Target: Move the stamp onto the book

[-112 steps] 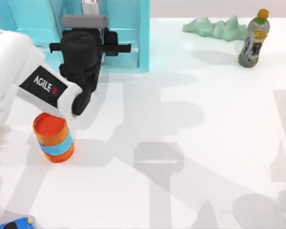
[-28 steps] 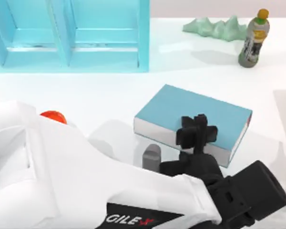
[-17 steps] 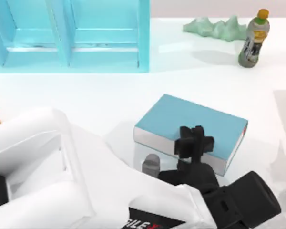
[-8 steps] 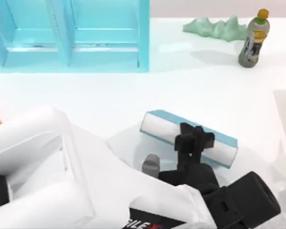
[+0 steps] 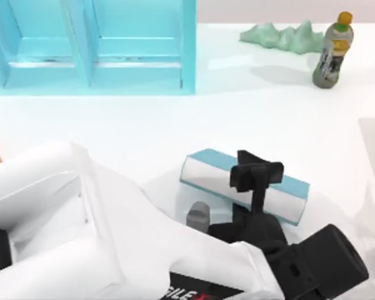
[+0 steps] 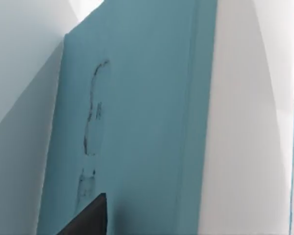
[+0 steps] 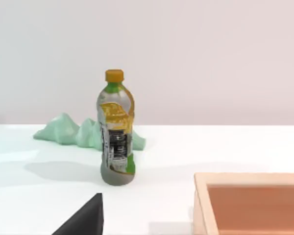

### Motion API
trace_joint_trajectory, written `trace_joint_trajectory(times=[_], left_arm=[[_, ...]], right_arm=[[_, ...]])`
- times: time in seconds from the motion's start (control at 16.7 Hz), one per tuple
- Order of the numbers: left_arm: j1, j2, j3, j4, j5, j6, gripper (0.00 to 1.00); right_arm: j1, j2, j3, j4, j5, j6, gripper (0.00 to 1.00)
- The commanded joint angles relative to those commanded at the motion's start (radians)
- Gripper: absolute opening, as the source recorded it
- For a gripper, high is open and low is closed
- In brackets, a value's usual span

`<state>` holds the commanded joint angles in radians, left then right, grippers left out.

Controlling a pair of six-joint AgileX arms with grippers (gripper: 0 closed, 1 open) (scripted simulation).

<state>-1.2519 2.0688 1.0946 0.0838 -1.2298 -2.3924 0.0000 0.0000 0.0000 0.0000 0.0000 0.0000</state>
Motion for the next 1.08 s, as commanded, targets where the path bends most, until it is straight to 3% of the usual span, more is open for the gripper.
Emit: trace_joint_trajectory(times=[0.3,0.48,0.72,1.08], left_arm=[[-0.006,0.003,0.002,-0.012,0.000,-0.012,1.00],[-0.045,0.020,0.031,-0.104,-0.002,-0.107,1.00],[-0.134,0.057,0.100,-0.364,-0.007,-0.366,1.00],[-0.280,0.112,0.222,-0.916,-0.010,-0.865,1.00]], right_arm=[[0.000,0.000,0.000,0.000,0.000,0.000,1.00],[0.000,0.000,0.000,0.000,0.000,0.000,1.00],[0.000,0.000,0.000,0.000,0.000,0.000,1.00],[0.000,0.000,0.000,0.000,0.000,0.000,1.00]])
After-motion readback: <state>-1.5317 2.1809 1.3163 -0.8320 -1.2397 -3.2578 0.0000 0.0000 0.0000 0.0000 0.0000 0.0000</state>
